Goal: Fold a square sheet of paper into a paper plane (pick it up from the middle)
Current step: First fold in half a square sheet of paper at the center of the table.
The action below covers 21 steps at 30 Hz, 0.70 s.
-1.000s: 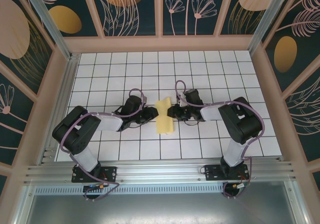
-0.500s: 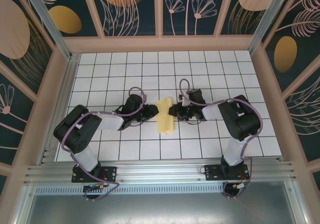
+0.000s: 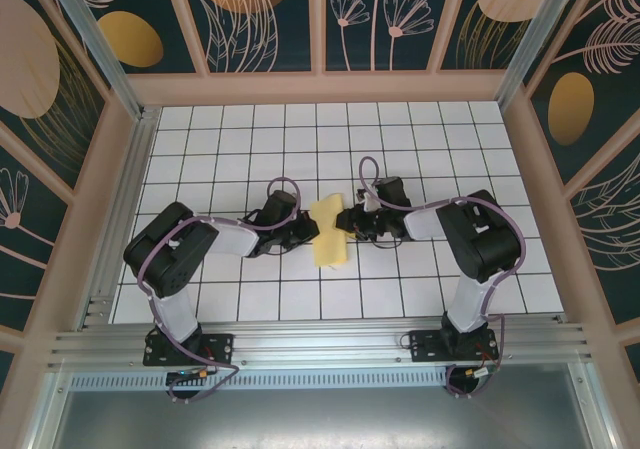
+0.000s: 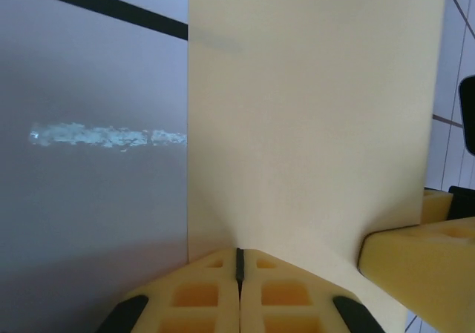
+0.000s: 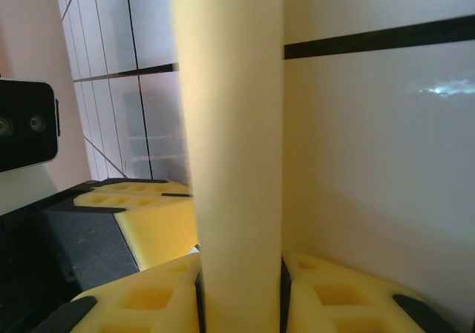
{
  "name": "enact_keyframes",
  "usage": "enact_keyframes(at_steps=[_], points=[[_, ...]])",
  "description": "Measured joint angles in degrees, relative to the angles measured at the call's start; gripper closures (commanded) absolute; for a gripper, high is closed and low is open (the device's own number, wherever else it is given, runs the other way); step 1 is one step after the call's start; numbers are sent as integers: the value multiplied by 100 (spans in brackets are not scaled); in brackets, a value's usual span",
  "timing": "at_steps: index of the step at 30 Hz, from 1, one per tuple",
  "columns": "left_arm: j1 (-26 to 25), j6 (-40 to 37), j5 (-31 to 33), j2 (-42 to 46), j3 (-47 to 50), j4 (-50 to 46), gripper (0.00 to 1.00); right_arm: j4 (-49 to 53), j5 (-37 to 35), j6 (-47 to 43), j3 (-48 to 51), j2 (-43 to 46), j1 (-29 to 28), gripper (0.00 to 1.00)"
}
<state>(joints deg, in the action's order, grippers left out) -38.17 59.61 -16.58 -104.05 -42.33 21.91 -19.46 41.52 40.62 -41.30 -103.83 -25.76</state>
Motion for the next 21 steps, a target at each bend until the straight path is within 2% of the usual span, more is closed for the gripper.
enact_keyframes(at_steps=[8,15,18,21], points=[[-50,-251,138,-103,-396,-560,100,660,-520,-140,-144,387,-22,41],[-85,-374,205,-103,-507,-767,100,2173,-2144,-601,-817,619,-358,39],[-85,-407,210,-103,-538,-828,100,2579,-2629,-763,-1145,616,-658,39],[-85,-407,210,-107,-557,-861,100,2828,-2981,-879,-1443,546,-920,43]])
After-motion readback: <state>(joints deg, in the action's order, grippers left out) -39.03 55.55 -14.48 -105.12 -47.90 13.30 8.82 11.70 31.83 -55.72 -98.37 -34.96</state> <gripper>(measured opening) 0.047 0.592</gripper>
